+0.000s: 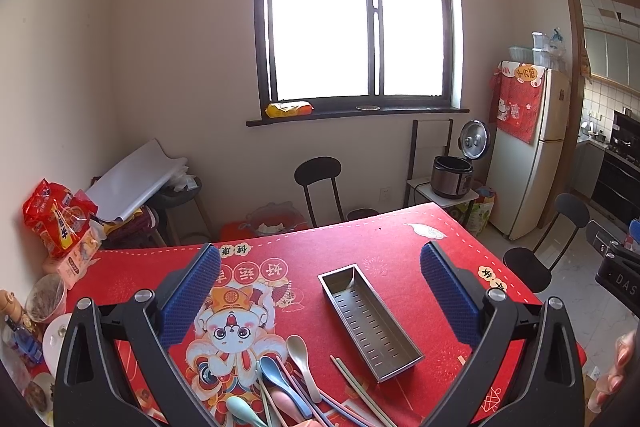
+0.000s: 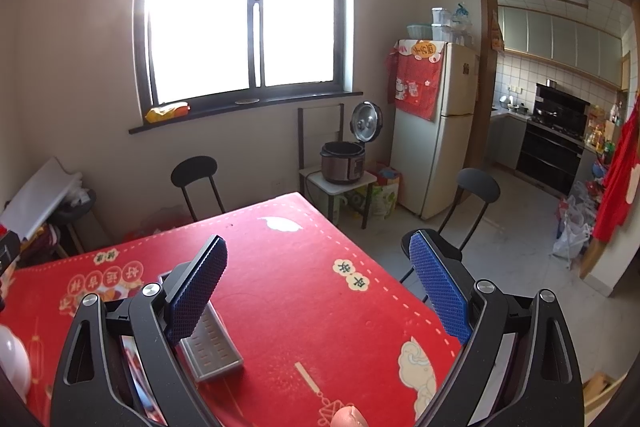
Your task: Organize utensils
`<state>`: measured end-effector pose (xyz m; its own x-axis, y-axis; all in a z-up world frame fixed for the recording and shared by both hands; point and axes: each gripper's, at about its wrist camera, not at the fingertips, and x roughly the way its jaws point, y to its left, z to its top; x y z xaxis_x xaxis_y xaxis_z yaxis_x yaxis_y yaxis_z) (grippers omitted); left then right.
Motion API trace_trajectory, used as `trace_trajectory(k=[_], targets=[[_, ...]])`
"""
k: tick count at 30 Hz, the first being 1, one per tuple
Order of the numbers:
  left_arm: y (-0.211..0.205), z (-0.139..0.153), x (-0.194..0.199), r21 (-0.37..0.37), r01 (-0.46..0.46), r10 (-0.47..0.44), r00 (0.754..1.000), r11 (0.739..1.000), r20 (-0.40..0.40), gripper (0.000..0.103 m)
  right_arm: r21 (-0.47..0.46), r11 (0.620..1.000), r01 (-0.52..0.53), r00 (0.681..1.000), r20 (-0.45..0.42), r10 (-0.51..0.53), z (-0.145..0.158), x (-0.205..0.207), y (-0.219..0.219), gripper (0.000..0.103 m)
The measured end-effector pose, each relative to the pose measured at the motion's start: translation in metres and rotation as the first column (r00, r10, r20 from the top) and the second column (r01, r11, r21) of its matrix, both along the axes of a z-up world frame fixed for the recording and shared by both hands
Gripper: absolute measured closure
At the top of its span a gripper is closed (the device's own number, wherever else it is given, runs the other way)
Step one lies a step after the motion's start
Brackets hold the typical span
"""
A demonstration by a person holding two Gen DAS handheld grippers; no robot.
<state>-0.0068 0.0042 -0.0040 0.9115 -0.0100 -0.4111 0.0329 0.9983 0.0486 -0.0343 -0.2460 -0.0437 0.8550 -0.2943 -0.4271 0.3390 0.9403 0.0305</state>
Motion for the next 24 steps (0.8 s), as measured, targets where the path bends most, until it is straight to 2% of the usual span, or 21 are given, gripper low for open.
trace_trajectory(k=[19,22,24], targets=[[0.0003,0.0009,0.0027,-0.002,-0.008,0.008,1.0,1.0,-0.005,0.005,0.004,1.0,-0.002,1.0,-0.001,0.002,-0.0017,0.0003,-0.0007,0.013],[0.0024,-0.0001,0.0047,-0.015,-0.015,0.015,1.0,1.0,-0.015,0.005,0.014,1.0,-0.008,1.0,-0.002,0.008,-0.0031,0.0008,-0.002,0.013],[0.0073,-0.0011,0.0061,-0.05,-0.003,0.001,1.0,0.999,-0.028,0.005,0.022,1.0,-0.014,1.0,-0.006,0.014,-0.0058,0.0028,-0.0034,0.013]])
